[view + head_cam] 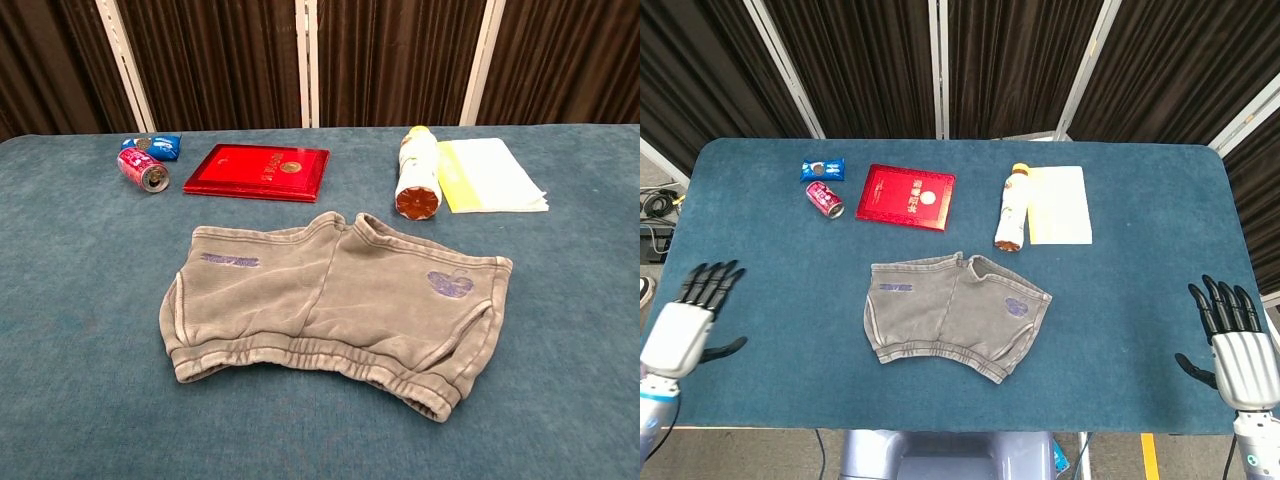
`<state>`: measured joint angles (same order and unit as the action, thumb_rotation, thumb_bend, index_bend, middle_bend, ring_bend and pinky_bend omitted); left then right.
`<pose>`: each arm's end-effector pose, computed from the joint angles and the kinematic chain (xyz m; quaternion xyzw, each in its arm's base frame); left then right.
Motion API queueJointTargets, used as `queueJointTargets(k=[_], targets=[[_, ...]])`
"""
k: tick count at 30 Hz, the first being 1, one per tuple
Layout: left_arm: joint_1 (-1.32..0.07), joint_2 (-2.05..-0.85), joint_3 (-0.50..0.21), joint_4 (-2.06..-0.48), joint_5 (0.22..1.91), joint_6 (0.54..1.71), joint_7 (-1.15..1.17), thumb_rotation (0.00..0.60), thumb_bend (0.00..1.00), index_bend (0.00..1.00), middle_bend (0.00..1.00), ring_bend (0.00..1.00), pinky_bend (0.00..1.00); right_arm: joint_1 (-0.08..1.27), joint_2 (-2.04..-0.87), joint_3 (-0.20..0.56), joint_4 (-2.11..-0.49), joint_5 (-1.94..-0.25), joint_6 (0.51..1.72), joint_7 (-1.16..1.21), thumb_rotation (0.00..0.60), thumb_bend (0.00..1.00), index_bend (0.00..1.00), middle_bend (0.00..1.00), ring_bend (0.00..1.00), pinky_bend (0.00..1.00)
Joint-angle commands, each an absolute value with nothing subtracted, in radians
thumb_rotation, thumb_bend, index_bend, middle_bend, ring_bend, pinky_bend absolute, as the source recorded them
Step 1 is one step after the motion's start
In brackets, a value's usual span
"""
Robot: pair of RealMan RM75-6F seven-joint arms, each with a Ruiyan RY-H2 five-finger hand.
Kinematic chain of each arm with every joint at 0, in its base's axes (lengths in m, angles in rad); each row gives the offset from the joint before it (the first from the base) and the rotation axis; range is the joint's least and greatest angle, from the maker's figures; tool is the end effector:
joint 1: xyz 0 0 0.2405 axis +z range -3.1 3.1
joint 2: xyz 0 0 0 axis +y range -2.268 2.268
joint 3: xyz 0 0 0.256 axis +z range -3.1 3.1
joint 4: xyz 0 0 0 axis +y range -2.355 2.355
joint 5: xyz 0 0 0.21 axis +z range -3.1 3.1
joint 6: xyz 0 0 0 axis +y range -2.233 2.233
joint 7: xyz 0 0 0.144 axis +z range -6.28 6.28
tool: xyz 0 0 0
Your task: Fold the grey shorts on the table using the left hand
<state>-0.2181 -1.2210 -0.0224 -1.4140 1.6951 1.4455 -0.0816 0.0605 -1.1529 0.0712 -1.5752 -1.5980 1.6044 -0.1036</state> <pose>-0.2948 0.2157 0.1233 -0.6875 -0.3185 -0.4240 0.4961 -0.2983 -0.1765 0.1648 0.6058 -0.3010 0.4092 0.6123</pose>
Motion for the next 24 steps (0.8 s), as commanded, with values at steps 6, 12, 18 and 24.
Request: queueJointTargets(k=[6, 12, 18, 24], targets=[[-0.439, -1.414, -0.017, -1.243, 1.84, 1.231, 0.054, 0.6, 0.05, 0.2, 0.02, 0.06, 0.12, 0.068, -1.161, 0.079, -1.567, -1.569, 1.579, -0.115, 0.6, 0.0, 0.0, 0.0, 0.0, 0.0], [-0.494, -1.511, -0.001, -1.137, 1.868, 1.217, 0.052, 0.6, 0.15, 0.32, 0.13, 0.17, 0.2, 0.065, -1.158, 0.084, -1.564, -1.561, 1.582, -0.106, 0.6, 0.0, 0.0, 0.0, 0.0, 0.0], [-0.536, -1.562, 0.016, -1.083, 1.873, 1.197, 0.044, 0.6, 0.15, 0.35, 0.15, 0.2, 0.24, 0.064, -1.153, 0.083, -1.569, -1.561, 1.58, -0.091, 0.6, 0.0, 0.0, 0.0, 0.0, 0.0], [-0.585, -1.598, 0.034, -1.053, 1.875, 1.155, 0.034, 0.6, 0.14, 0.36, 0.15, 0.2, 0.25, 0.065, -1.148, 0.084, -1.571, -1.56, 1.578, -0.081, 0.6, 0.0, 0.0, 0.0, 0.0, 0.0]])
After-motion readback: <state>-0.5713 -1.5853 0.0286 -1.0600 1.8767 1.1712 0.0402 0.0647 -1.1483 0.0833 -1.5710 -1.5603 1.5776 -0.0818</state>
